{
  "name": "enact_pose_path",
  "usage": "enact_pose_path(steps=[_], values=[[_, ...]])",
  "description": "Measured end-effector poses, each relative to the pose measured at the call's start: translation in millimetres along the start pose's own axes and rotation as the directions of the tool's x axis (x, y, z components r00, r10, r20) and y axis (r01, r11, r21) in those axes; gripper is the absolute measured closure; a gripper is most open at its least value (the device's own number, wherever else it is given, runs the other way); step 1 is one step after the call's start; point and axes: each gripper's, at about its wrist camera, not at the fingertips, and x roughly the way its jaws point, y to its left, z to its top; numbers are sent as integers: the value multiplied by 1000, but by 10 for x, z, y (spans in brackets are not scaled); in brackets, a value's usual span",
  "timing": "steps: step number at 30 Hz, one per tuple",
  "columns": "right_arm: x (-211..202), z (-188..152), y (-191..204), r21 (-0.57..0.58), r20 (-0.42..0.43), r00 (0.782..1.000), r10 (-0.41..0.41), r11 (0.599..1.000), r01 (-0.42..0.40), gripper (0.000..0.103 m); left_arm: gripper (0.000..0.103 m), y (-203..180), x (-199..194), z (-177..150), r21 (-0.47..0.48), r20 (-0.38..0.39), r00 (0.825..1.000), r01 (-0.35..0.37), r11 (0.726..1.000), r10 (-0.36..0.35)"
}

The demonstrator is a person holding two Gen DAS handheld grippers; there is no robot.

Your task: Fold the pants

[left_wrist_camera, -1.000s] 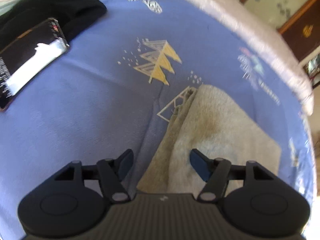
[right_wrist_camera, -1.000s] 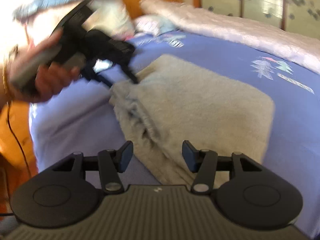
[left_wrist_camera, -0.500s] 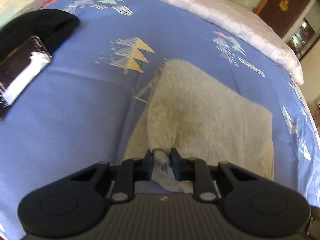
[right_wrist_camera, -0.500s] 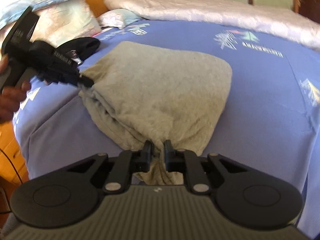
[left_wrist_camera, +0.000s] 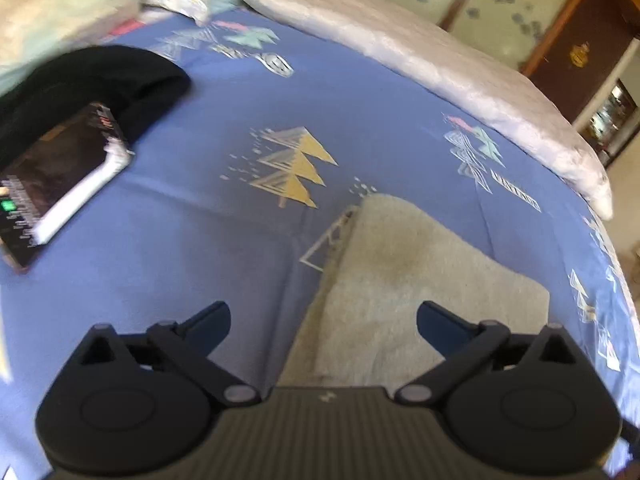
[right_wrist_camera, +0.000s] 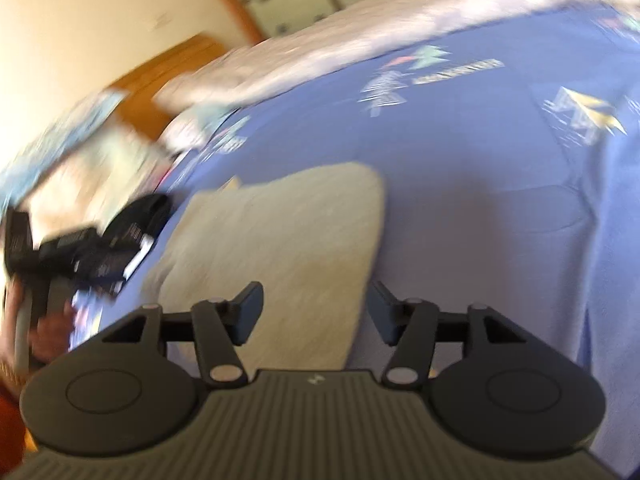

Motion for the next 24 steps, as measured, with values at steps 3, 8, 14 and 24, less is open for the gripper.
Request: enact_pose_path(steps=[3,8,14,24], values=[[201,45,-150,105,-11,1000,6,994,-5,40,0,-50,244,-30,38,-51,999,-1,999,3],[637,-86,-103,173,-133,989,61,984,-37,42,3,-238,419,-301,99,-128,991,57,994,-44],[526,59,264,-12,-108,994,19,1000,-20,89,46,-559,302,-495,106,-125,992,40,994,-27],[-994,473,-172,-157,188,970,-155,970,185,93,46,-1978,208,-1019,158,-200,937,320,934,-287]])
